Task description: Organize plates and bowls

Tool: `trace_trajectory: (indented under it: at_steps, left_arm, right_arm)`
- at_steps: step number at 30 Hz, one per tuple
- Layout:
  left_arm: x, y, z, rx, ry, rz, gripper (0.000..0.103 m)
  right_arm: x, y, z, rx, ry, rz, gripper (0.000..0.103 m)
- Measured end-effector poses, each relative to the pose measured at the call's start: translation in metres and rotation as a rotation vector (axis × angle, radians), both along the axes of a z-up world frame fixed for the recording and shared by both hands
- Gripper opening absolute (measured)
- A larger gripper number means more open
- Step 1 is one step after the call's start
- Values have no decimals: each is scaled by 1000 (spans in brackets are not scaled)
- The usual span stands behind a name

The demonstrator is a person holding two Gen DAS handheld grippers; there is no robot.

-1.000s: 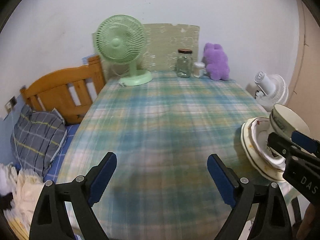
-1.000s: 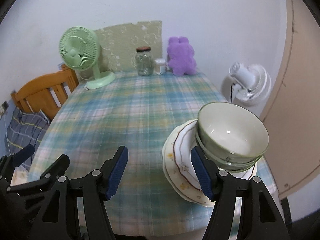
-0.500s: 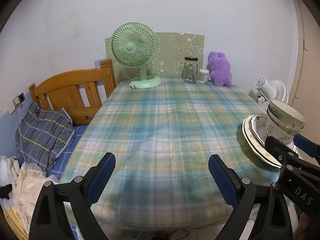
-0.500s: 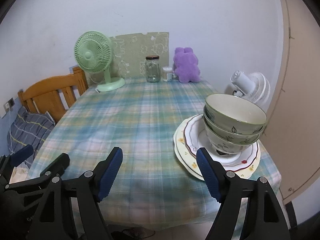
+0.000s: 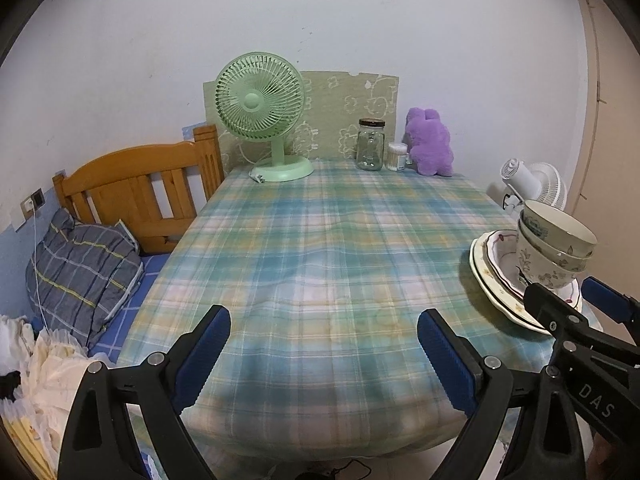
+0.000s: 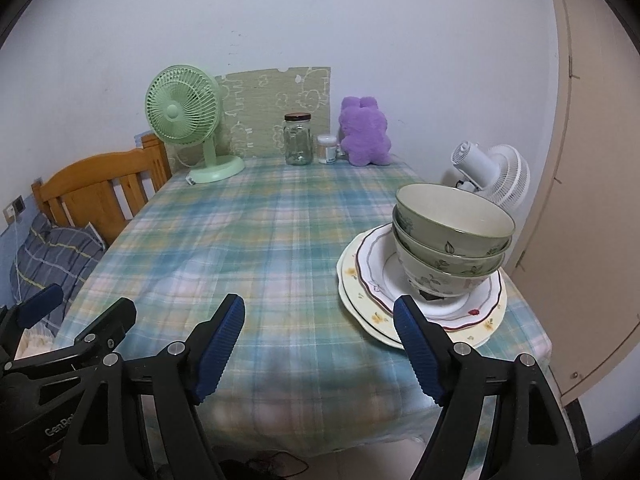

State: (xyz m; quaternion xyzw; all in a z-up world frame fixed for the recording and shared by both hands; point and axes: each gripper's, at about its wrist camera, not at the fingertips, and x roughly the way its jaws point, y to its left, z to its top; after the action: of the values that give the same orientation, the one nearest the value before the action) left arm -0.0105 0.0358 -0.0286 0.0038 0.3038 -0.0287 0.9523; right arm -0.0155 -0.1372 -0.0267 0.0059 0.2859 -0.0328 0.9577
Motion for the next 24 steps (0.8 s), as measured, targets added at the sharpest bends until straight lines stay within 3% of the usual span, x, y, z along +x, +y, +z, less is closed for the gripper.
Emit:
trace_trajectory:
  at_steps: [24]
  left_arm:
    - [-6,-3,-1,-2,10,7,97]
  right_arm:
    - [-5,-5,-3,-11,17,4,80]
